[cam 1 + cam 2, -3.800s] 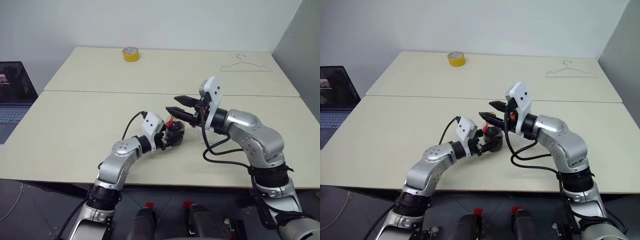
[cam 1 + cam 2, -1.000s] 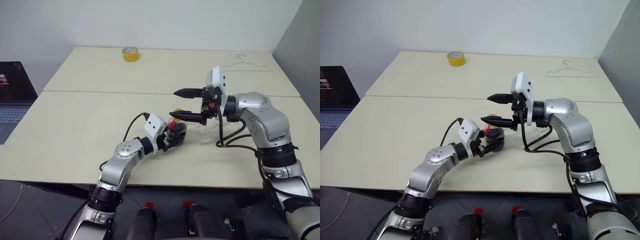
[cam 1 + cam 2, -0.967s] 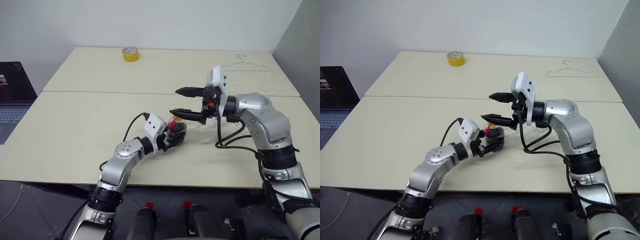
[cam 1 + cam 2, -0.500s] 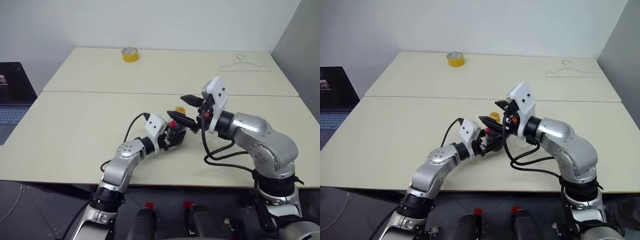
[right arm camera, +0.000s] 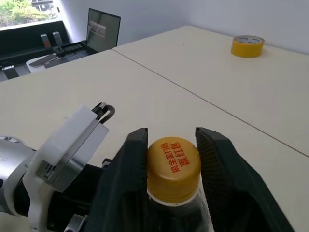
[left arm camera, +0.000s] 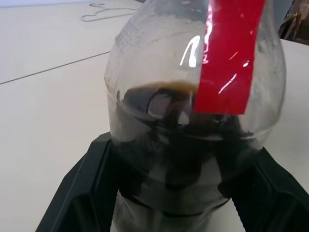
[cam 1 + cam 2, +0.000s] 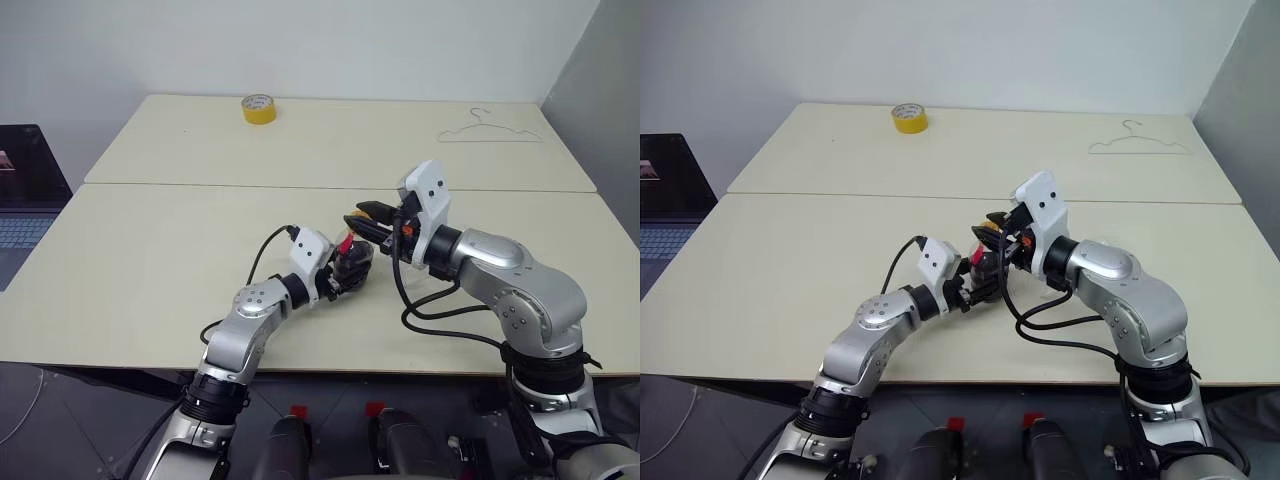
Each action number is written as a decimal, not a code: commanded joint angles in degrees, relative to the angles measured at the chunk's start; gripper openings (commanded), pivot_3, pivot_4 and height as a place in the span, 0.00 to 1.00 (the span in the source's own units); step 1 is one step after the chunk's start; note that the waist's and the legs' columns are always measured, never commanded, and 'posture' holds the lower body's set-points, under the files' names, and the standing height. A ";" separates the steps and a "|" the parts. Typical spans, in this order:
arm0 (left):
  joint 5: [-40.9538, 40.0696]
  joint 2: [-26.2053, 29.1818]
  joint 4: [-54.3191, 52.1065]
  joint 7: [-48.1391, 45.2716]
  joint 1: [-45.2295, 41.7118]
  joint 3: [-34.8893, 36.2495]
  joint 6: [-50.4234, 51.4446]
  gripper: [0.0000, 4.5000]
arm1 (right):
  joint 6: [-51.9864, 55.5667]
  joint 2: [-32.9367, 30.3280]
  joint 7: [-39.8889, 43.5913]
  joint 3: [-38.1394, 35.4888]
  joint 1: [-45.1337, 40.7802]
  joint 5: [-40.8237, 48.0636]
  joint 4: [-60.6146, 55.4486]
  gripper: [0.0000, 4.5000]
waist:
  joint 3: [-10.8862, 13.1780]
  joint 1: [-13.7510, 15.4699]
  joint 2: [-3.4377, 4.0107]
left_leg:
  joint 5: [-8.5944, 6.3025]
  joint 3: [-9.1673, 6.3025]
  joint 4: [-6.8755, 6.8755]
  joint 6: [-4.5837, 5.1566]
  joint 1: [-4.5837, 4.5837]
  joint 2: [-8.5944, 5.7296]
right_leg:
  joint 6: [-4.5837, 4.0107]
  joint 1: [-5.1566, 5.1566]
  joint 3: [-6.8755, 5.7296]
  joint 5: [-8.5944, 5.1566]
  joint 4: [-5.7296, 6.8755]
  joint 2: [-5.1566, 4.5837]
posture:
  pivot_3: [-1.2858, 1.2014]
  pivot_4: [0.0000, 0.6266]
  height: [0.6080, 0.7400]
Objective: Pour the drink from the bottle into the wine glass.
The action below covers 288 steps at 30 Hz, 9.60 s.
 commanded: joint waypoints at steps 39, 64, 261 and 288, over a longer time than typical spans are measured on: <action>0.82 2.67 -5.73 3.01 4.96 1.96 4.39 0.68 | -48.93 -4.19 60.01 5.45 -33.48 -8.55 72.70 0.01 | -0.01 -1.37 -0.01 | 0.00 0.04 -0.69 0.01 0.27 0.08 | -0.15 -0.02 0.05 -0.04 -0.13 -0.05 | 0.52 0.24 1.00; 4.42 4.06 -1.09 -0.22 3.92 -2.09 -2.82 0.68 | -16.28 -9.23 33.00 2.16 -12.22 -2.91 23.54 0.68 | 0.00 0.04 0.01 | 0.03 0.04 -0.59 0.02 0.12 0.00 | -0.07 -0.04 0.00 -0.04 -0.18 -0.23 | 0.52 0.24 1.00; 6.32 2.89 3.91 -2.40 3.48 -3.47 -6.70 0.68 | -6.11 1.83 -4.48 -5.01 3.97 3.94 2.04 0.99 | -0.10 0.09 0.01 | 0.10 0.02 -0.68 0.05 0.01 0.01 | 0.11 0.05 -0.03 0.07 -0.64 -0.12 | 0.52 0.24 1.00; 6.63 3.23 3.78 -2.93 3.73 -3.24 -6.66 0.68 | -5.36 -2.14 -0.81 -8.18 6.12 13.52 0.52 0.27 | -0.10 0.11 0.01 | 0.10 0.03 -0.67 0.05 0.01 -0.01 | 0.11 0.06 -0.01 0.07 -0.65 -0.09 | 0.52 0.24 1.00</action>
